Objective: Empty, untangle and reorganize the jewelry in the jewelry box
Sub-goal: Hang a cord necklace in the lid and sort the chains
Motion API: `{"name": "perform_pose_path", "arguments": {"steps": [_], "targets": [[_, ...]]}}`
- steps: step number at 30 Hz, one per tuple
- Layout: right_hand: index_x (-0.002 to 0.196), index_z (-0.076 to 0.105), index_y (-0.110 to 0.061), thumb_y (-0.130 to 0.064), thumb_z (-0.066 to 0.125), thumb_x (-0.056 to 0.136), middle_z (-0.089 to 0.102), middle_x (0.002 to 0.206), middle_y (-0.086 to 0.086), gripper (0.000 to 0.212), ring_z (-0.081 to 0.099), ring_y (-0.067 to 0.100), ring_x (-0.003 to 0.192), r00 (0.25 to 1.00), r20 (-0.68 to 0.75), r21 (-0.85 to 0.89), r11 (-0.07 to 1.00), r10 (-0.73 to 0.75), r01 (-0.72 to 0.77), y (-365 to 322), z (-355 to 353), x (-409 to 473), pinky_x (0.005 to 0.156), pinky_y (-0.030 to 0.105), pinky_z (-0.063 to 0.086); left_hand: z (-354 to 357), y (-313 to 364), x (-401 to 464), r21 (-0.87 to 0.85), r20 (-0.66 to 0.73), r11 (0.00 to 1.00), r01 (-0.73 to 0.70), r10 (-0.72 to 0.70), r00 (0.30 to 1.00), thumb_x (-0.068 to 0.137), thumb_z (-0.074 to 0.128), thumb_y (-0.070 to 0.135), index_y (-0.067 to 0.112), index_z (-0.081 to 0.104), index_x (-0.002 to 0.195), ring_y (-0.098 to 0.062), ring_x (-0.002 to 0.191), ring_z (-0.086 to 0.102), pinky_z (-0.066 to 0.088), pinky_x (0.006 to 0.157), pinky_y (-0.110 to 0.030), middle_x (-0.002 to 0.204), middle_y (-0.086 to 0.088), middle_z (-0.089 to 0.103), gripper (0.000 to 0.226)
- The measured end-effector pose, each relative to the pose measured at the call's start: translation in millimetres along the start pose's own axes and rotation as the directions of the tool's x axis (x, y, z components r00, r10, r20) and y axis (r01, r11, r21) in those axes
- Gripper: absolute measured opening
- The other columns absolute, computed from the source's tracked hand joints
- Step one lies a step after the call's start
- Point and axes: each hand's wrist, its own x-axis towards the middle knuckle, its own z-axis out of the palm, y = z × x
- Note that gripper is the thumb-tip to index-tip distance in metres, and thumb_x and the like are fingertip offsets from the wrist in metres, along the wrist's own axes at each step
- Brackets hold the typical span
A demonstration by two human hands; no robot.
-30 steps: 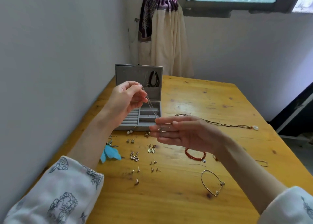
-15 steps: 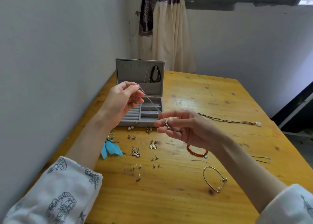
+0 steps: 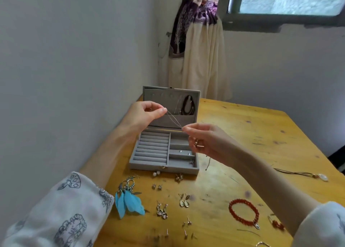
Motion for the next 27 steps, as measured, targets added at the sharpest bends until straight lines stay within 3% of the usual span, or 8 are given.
{"name": "perform_pose_path", "arguments": {"steps": [6,10,13,16,19,23,27], "targets": [[0.077,0.07,-0.02,-0.027,0.064,0.084,0.054,0.048,-0.011,0.012,0.048,0.005,0.049,0.964,-0.211,-0.326,0.941,-0.165,0.089,-6.4,1.8,73.9,0.048,0.015,0.042,11.7,-21.0,58.8,0.087,-0.123,0.996,0.004,0.007,0.992,0.078,0.07,0.03,0.025,0.068,0.076,-0.006,0.083,0.06,0.044,0.074,-0.023,0.085,0.007,0.068,0.006],[0.081,0.07,-0.021,-0.03,0.062,0.085,0.057,0.059,-0.013,0.013,0.049,0.002,0.056,0.907,-0.29,-0.569,0.817,-0.306,0.094,-0.2,-8.0,119.2,0.054,0.02,0.04,24.7,-45.2,96.5,0.312,-0.231,0.95,0.033,0.042,0.972,0.079,0.068,0.035,0.026,0.068,0.079,-0.005,0.074,0.053,0.037,0.065,-0.019,0.086,0.006,0.068,0.009],[0.083,0.072,-0.018,-0.035,0.061,0.085,0.062,0.066,-0.009,0.019,0.055,0.006,0.065,0.861,-0.35,-0.637,0.767,-0.368,0.069,1.2,-15.1,146.8,0.063,0.025,0.044,34.4,-58.3,120.4,0.36,-0.307,0.933,0.021,0.098,0.947,0.079,0.066,0.039,0.024,0.071,0.081,-0.004,0.069,0.049,0.029,0.053,-0.013,0.085,0.006,0.07,0.016],[0.084,0.071,-0.017,-0.036,0.059,0.086,0.061,0.067,-0.005,0.022,0.058,0.013,0.069,0.811,-0.388,-0.706,0.707,-0.438,0.045,0.3,-19.7,165.3,0.061,0.026,0.041,42.8,-64.1,135.0,0.393,-0.401,0.918,0.046,0.127,0.907,0.081,0.063,0.043,0.024,0.07,0.079,-0.009,0.067,0.05,0.028,0.05,-0.019,0.082,0.004,0.071,0.02],[0.081,0.069,-0.018,-0.037,0.059,0.086,0.06,0.067,-0.003,0.022,0.061,0.022,0.076,0.747,-0.385,-0.77,0.634,-0.542,0.063,-0.4,-23.8,174.5,0.064,0.031,0.045,47.6,-66.2,140.4,0.467,-0.454,0.884,0.027,0.214,0.865,0.082,0.06,0.045,0.024,0.068,0.081,-0.014,0.065,0.049,0.026,0.05,-0.023,0.078,0.001,0.07,0.022],[0.08,0.066,-0.019,-0.042,0.059,0.085,0.067,0.072,0.002,0.025,0.062,0.026,0.077,0.702,-0.301,-0.856,0.508,-0.645,0.099,2.1,-24.9,179.7,0.066,0.034,0.046,48.9,-65.3,142.1,0.519,-0.483,0.855,0.003,0.29,0.826,0.084,0.059,0.043,0.023,0.065,0.079,-0.007,0.052,0.033,0.017,0.043,-0.017,0.071,0.003,0.066,0.021],[0.086,0.066,-0.02,-0.045,0.056,0.086,0.07,0.079,0.003,0.027,0.061,0.029,0.081,0.684,-0.222,-0.924,0.374,-0.695,0.08,3.6,-26.4,183.2,0.063,0.03,0.039,42.9,-66.3,144.5,0.493,-0.455,0.87,-0.017,0.275,0.847,0.084,0.059,0.043,0.022,0.066,0.082,-0.01,0.06,0.042,0.021,0.045,-0.021,0.077,0.002,0.068,0.022]]}}
